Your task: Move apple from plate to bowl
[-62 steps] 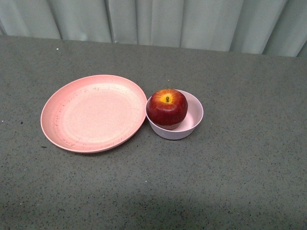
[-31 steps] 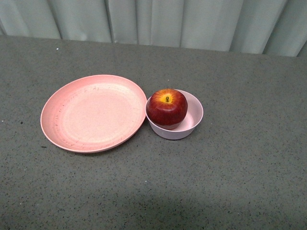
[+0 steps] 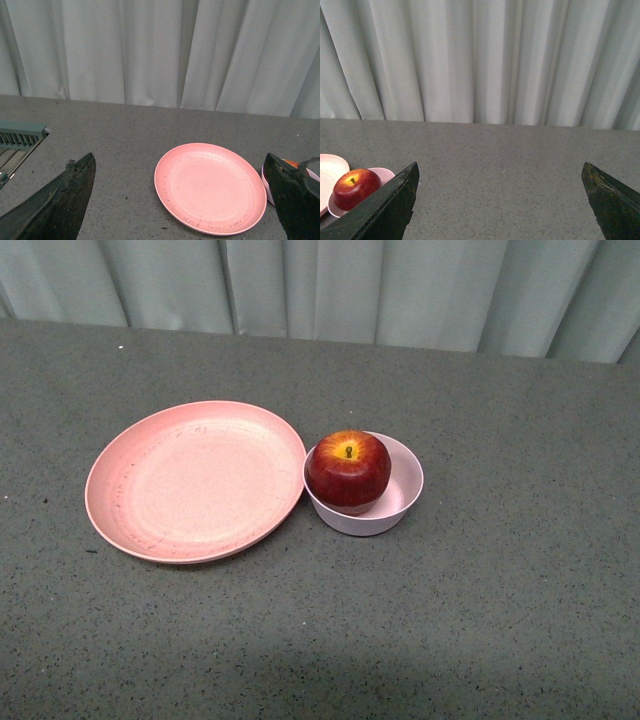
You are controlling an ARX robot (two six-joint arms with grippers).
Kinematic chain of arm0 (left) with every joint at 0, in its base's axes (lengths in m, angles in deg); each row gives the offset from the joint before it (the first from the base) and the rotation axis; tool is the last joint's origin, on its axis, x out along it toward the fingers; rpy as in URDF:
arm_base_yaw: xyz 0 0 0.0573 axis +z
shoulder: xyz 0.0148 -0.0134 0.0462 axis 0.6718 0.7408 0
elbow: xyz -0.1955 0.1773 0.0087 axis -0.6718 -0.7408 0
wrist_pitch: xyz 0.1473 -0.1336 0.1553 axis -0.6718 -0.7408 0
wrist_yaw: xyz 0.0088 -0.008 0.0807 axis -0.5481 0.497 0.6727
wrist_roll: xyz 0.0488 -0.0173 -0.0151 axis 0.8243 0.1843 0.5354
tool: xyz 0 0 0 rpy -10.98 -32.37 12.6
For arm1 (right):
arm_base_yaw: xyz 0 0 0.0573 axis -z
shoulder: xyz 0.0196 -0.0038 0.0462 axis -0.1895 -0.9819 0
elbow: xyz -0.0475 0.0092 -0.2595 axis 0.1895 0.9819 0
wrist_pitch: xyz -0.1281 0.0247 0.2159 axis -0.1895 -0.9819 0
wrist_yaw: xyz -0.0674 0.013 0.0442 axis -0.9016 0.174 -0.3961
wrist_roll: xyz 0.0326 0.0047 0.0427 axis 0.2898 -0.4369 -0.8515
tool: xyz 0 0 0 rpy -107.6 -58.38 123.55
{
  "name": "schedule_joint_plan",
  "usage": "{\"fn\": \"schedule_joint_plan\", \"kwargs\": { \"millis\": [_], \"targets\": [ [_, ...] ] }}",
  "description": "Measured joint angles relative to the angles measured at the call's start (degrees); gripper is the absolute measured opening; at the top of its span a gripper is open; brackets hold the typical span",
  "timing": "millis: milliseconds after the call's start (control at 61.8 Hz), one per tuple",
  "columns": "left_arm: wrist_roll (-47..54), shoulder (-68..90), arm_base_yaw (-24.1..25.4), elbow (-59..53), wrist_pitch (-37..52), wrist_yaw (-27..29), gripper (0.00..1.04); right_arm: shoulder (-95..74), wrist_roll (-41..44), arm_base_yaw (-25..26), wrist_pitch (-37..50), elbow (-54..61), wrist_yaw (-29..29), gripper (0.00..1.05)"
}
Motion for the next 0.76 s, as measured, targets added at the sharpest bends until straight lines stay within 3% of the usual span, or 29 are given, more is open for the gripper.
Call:
{"fn": "schedule_joint_plan", "kwargs": {
  "millis": [760],
  "targets": [
    [0.0, 0.0, 0.0, 0.0, 0.0, 0.0, 0.98, 0.0, 0.0, 0.0, 0.0, 0.0, 0.0, 0.95]
  ]
}}
